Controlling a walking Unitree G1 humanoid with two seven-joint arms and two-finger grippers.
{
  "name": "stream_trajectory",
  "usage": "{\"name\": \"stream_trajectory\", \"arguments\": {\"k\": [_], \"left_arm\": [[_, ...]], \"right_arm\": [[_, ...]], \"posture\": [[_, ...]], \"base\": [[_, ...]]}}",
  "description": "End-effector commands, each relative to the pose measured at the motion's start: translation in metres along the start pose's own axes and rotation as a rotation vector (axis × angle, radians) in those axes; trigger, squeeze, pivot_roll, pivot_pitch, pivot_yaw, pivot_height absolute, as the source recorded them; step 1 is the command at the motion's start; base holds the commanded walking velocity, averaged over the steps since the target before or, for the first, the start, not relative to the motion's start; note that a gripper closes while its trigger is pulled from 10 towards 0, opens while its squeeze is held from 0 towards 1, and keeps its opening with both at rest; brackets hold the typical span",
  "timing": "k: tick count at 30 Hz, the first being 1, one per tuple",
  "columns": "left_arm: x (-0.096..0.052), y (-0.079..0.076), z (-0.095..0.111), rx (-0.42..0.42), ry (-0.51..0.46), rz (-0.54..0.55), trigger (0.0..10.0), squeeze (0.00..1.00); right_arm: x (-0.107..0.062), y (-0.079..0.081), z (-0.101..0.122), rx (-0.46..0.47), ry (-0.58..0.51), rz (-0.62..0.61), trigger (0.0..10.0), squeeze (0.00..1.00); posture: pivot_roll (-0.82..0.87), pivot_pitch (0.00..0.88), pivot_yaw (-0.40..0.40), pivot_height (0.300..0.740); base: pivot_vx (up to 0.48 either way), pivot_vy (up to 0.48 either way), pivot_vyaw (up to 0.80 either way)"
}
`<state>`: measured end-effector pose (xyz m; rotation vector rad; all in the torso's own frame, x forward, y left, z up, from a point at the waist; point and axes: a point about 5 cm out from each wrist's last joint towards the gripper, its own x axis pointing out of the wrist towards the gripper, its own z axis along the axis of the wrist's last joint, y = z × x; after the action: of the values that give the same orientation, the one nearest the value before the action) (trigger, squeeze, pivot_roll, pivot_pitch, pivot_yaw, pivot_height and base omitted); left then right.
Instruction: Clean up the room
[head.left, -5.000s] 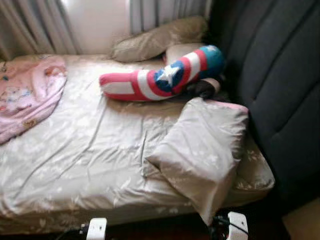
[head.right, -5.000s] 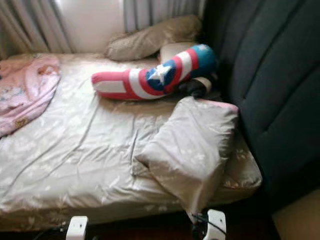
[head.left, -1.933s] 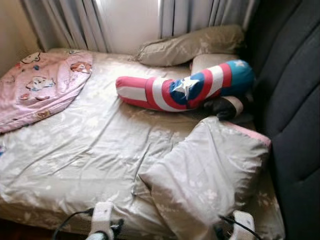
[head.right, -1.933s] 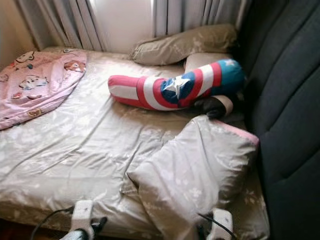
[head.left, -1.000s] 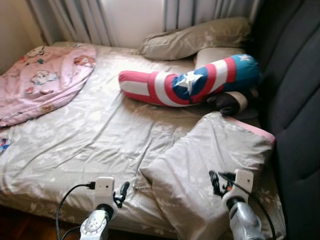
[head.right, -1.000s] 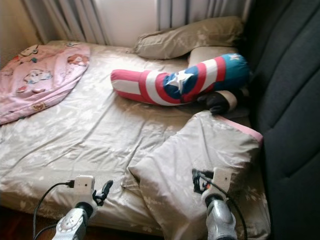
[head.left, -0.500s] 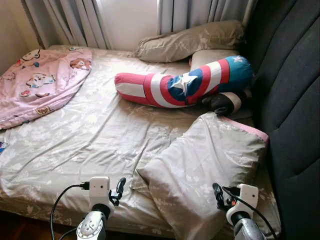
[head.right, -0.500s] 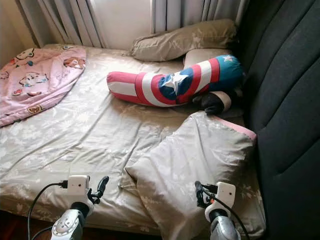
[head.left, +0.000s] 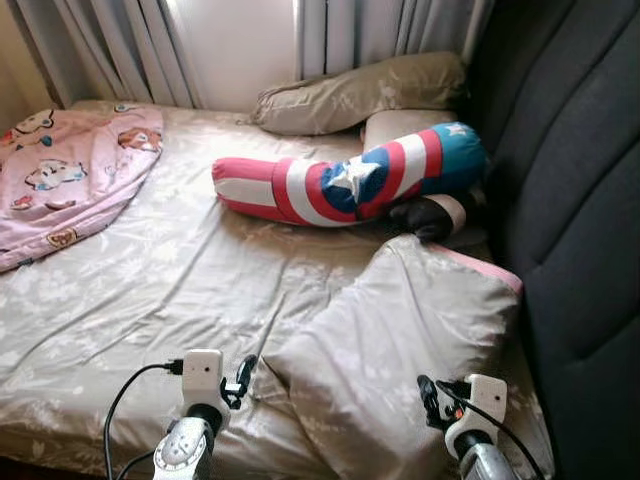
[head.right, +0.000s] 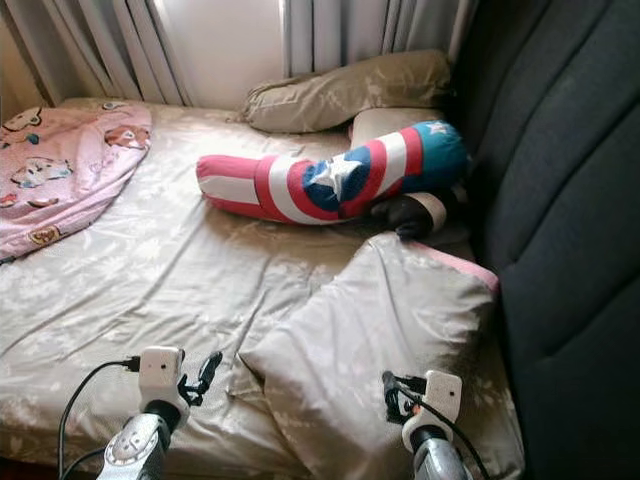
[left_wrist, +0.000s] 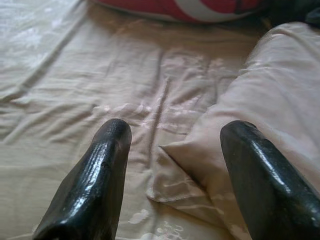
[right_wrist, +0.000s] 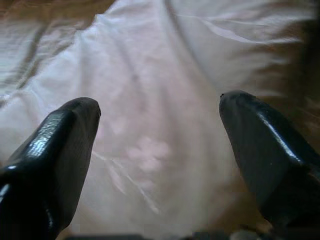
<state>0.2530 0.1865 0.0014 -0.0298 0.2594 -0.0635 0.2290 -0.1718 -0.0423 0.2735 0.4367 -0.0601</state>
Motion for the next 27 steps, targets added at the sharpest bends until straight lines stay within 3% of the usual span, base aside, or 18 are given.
{"name": "stream_trajectory", "arguments": {"k": [1, 21, 25, 27], "left_arm": [[-0.002, 0.000, -0.006, -0.008, 0.030, 0.000, 10.0, 0.00], [-0.002, 0.006, -0.006, -0.006, 0.032, -0.005, 10.0, 0.00], [0.000, 0.006, -0.004, -0.008, 0.025, -0.008, 10.0, 0.00], [0.000, 0.006, -0.003, -0.009, 0.024, -0.010, 10.0, 0.00]], "right_arm": [[0.001, 0.000, 0.000, 0.011, 0.009, -0.010, 10.0, 0.00], [0.007, -0.005, 0.010, 0.007, 0.006, -0.051, 10.0, 0.00], [0.006, -0.010, 0.006, -0.036, 0.061, -0.105, 10.0, 0.00], [0.006, -0.013, 0.003, -0.007, 0.085, -0.135, 10.0, 0.00]], "posture": [[0.05, 0.000, -0.038, 0.740], [0.06, 0.032, -0.034, 0.740], [0.06, 0.041, -0.031, 0.740], [0.06, 0.041, -0.031, 0.740]], "base": [[0.000, 0.000, 0.00], [0.000, 0.000, 0.00], [0.000, 0.000, 0.00], [0.000, 0.000, 0.00]]}}
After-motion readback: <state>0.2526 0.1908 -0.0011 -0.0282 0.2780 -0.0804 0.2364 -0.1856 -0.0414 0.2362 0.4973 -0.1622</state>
